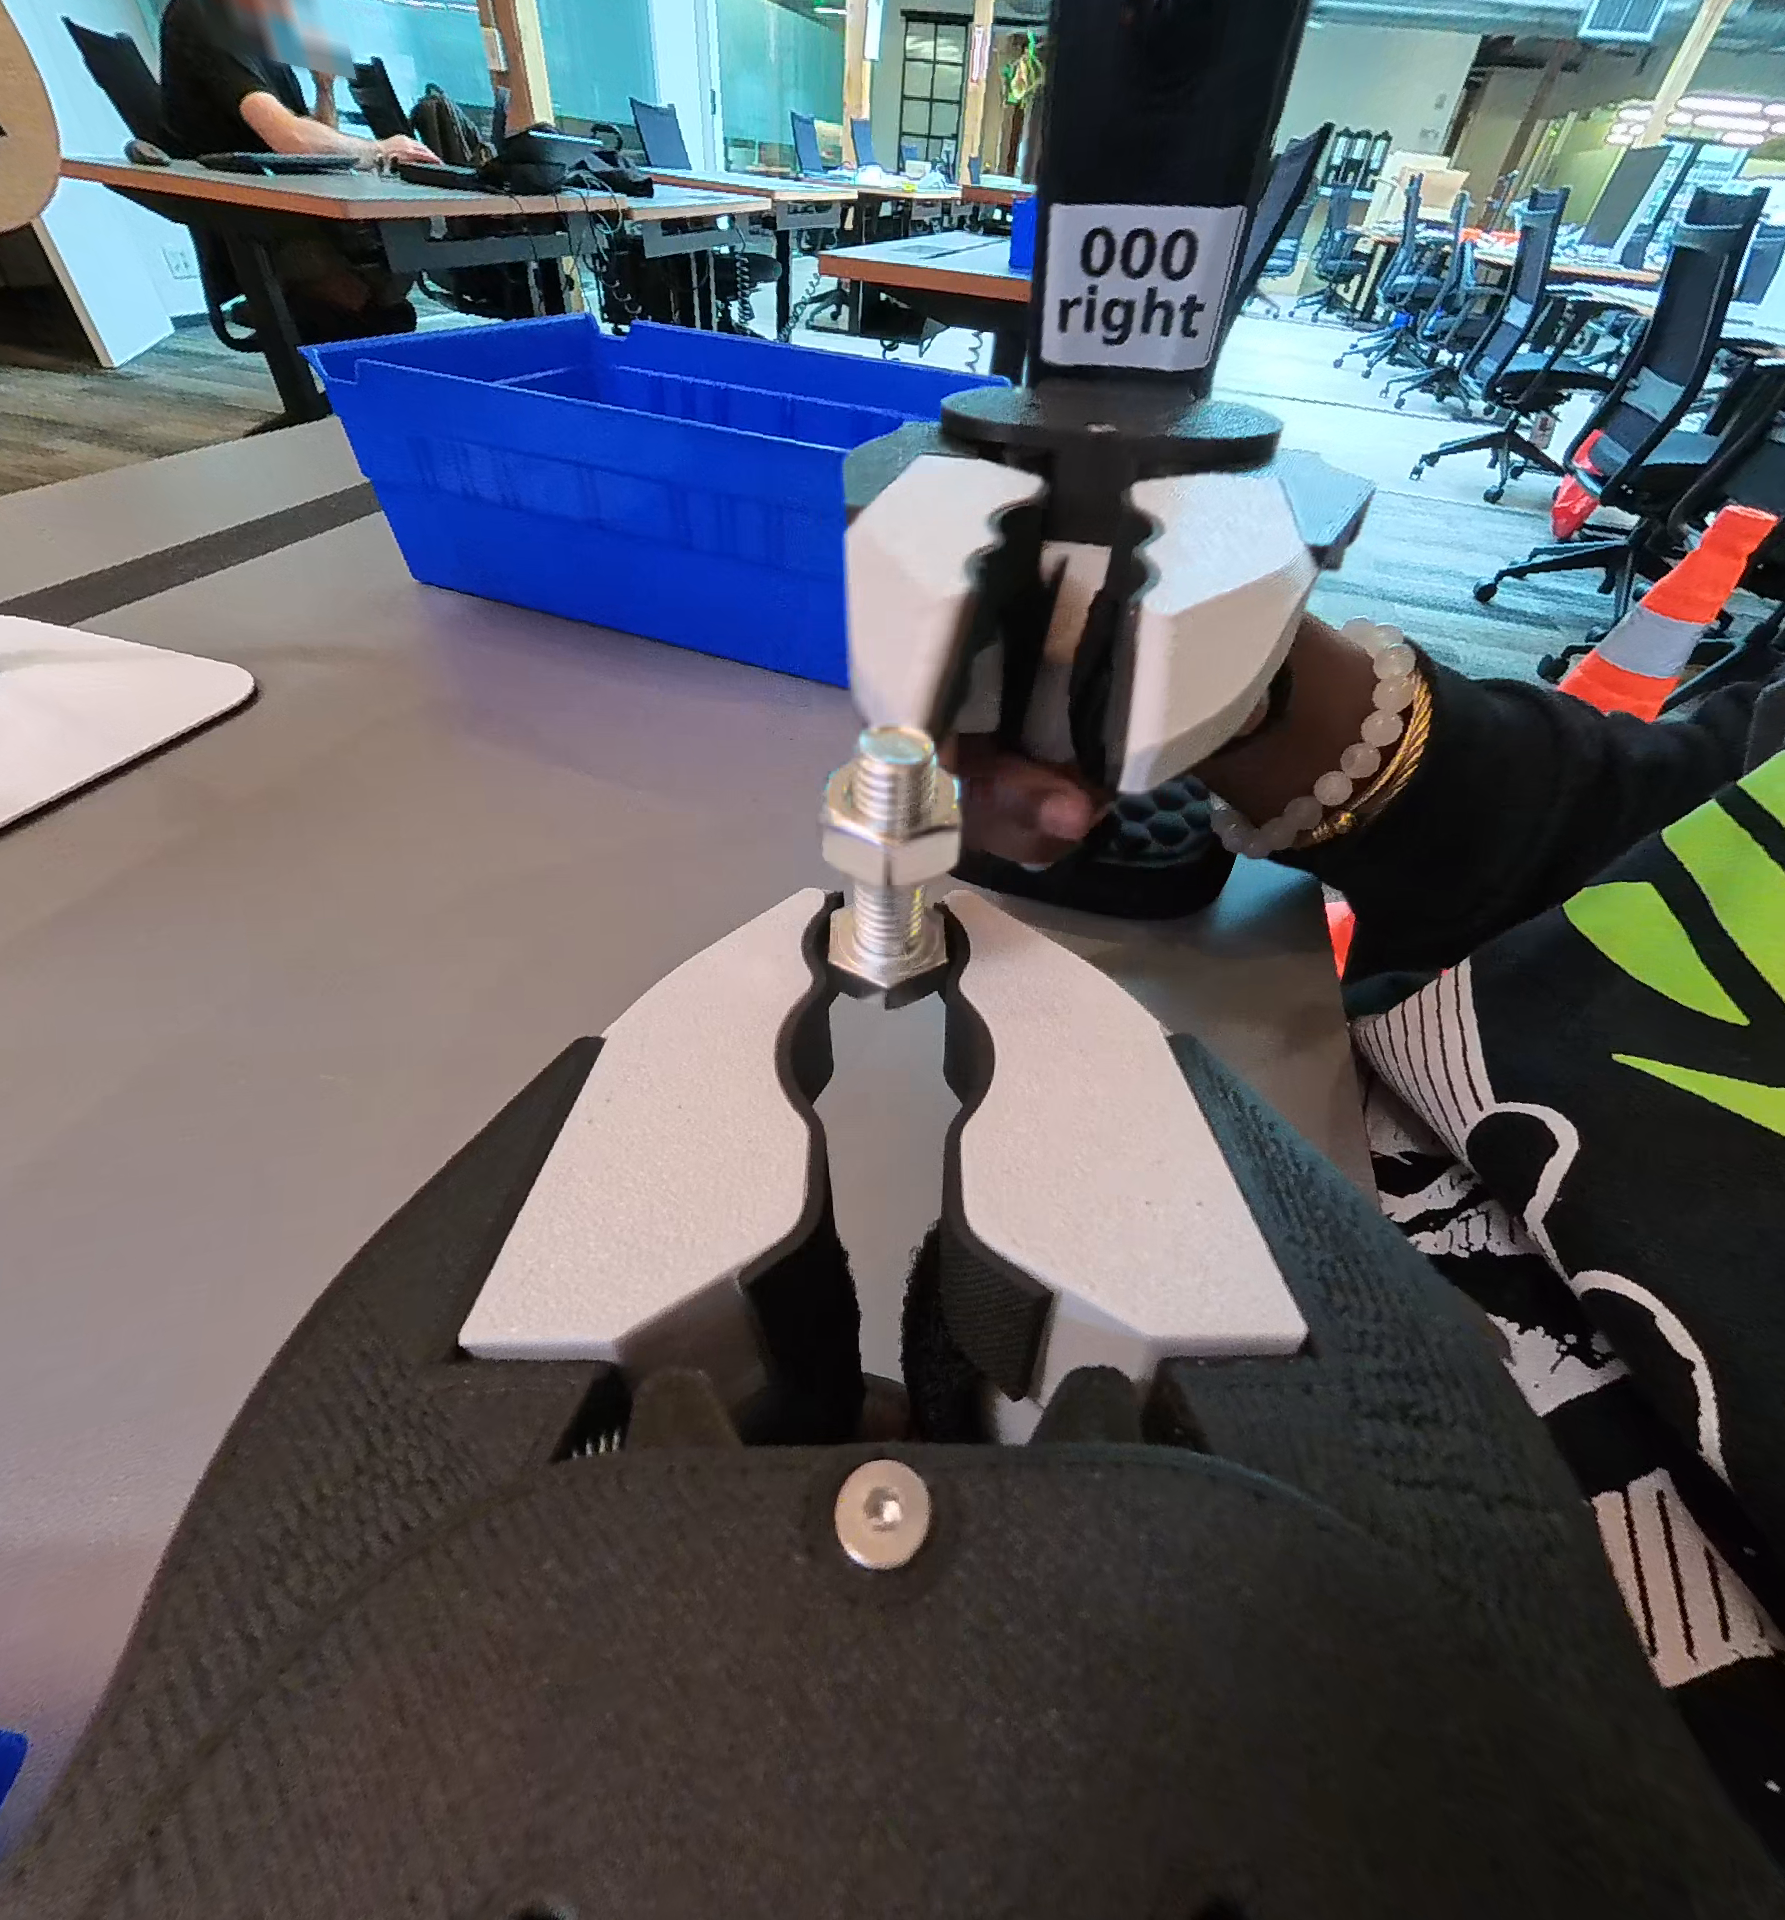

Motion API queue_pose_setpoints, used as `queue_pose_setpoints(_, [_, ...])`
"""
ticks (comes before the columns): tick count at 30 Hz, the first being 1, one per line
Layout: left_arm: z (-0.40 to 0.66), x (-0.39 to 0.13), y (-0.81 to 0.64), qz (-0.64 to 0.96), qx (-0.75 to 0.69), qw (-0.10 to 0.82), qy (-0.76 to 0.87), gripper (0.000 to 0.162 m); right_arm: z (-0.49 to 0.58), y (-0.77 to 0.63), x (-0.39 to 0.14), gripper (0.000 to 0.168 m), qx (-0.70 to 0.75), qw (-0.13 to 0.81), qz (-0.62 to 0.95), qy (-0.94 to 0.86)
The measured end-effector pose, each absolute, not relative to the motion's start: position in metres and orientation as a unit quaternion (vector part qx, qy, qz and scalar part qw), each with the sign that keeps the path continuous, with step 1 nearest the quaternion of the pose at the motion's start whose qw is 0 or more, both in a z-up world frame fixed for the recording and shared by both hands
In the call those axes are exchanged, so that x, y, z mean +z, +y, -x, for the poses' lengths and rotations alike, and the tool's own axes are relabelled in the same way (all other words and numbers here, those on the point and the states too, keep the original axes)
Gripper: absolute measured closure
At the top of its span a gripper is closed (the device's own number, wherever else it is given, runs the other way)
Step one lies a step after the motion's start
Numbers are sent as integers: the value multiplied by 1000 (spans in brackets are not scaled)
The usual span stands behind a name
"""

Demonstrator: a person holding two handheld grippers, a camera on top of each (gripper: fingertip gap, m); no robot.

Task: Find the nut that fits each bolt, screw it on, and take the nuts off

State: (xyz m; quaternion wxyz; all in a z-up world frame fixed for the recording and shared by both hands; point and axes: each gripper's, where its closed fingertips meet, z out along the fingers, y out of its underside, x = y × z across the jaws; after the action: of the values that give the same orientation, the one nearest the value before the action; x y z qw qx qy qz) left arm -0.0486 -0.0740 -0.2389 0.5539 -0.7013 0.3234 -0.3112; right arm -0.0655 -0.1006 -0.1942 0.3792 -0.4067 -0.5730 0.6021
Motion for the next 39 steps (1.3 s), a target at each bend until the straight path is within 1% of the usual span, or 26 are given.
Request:
queue_pose_setpoints(2, [49, -239, -74, 701, -312, 554, 323, 145, 62, -102, -193, 149, 605, 377, 403, -574])
queue_pose_setpoints(4, [48, -239, -74, 701, -311, 554, 324, 145, 62, -97, -193, 149, 600, 388, 408, -568])
queue_pose_setpoints(9, [48, -239, -74, 701, -311, 552, 326, 145, 73, -92, -194, 129, 599, 396, 420, -555])
queue_pose_setpoints(12, [47, -240, -75, 702, -310, 550, 330, 145, 82, -97, -197, 125, 594, 386, 417, -569])
queue_pose_setpoints(15, [46, -242, -75, 704, -307, 547, 333, 145, 87, -101, -201, 124, 587, 380, 414, -583])
queue_pose_setpoints(19, [47, -242, -74, 705, -308, 547, 330, 145, 80, -99, -200, 132, 587, 381, 416, -581])
queue_pose_setpoints(21, [47, -241, -74, 705, -308, 548, 329, 145, 73, -96, -200, 138, 588, 383, 421, -575])
queue_pose_setpoints(23, [47, -242, -73, 706, -308, 547, 328, 145, 65, -96, -198, 149, 596, 379, 416, -573])
queue_pose_setpoints(24, [47, -242, -73, 706, -308, 547, 327, 145, 63, -96, -197, 150, 600, 379, 414, -571])
queue_pose_setpoints(26, [47, -242, -73, 706, -308, 547, 328, 145, 63, -91, -195, 149, 596, 391, 418, -563])
queue_pose_setpoints(29, [47, -242, -73, 706, -308, 547, 329, 145, 71, -88, -194, 138, 593, 400, 423, -557])
queue_pose_setpoints(32, [47, -242, -74, 706, -309, 546, 330, 145, 80, -92, -199, 130, 586, 392, 423, -569])
queue_pose_setpoints(37, [46, -243, -74, 706, -308, 543, 333, 145, 87, -99, -202, 129, 582, 381, 417, -585])
queue_pose_setpoints(39, [46, -243, -73, 707, -309, 544, 330, 145, 85, -100, -202, 130, 581, 379, 416, -588])
